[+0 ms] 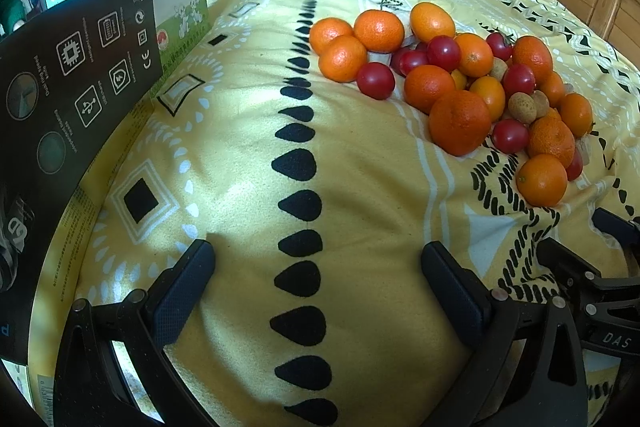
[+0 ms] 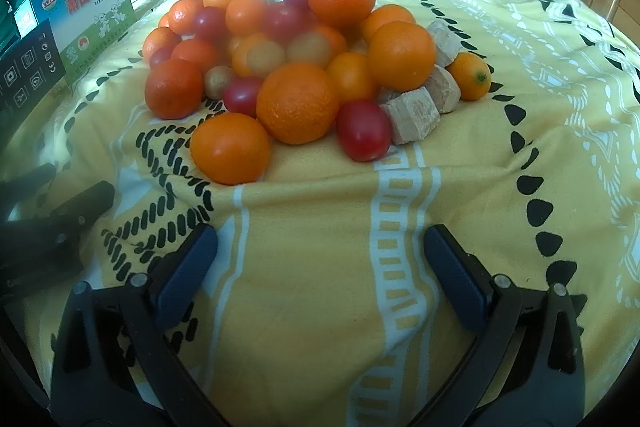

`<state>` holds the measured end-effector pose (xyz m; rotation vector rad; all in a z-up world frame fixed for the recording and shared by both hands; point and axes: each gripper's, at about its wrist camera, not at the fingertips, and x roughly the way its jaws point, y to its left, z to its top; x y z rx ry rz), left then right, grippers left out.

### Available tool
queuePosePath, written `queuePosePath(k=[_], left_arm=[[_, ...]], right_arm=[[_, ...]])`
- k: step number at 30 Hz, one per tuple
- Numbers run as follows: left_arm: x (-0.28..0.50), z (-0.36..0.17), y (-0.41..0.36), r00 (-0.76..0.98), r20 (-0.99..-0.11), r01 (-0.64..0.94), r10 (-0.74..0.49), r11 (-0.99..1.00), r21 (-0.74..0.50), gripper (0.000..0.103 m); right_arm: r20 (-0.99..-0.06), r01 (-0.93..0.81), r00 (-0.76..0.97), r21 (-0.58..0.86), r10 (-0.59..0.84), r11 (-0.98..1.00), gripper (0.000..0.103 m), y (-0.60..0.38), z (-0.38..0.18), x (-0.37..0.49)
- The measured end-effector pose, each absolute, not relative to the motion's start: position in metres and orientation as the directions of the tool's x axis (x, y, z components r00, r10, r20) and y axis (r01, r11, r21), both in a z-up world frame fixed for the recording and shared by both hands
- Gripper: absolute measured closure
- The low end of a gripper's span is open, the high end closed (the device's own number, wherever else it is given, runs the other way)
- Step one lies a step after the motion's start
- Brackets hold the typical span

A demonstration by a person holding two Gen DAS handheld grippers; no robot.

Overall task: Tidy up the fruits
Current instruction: 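Reach the right gripper to an orange and close on it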

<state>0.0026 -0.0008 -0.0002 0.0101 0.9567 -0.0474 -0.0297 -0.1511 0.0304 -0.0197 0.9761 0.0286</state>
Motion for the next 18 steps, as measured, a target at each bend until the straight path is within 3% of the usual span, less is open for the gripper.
queuePosePath(k=[7, 12, 13, 18], left_arm=[[0.007, 0.001, 0.014, 0.513, -0.844, 0.139, -0.155, 0.986, -0.096, 0.000], [0.001, 0.000, 0.015, 0.537, -0.827, 0.158, -0.166, 0.983, -0.095, 0.000], [0.000, 0.000, 0.016, 0.541, -0.823, 0.159, -0.171, 0.982, -0.100, 0.000], [-0.004, 0.001, 0.018, 0.551, -0.812, 0.163, -0.193, 0.979, -0.122, 0.000]], right_arm=[[-0.878, -0.127, 0.464, 0.070, 0.122, 0.989, 0.000, -0.160, 0.039, -0.025], [-0.887, -0.150, 0.425, 0.130, 0.183, 0.980, 0.001, -0.166, 0.051, -0.029], [-0.876, -0.157, 0.440, 0.142, 0.199, 0.977, 0.004, -0.165, 0.056, -0.032], [-0.830, -0.215, 0.469, 0.226, 0.303, 0.950, 0.035, -0.156, 0.068, -0.034]])
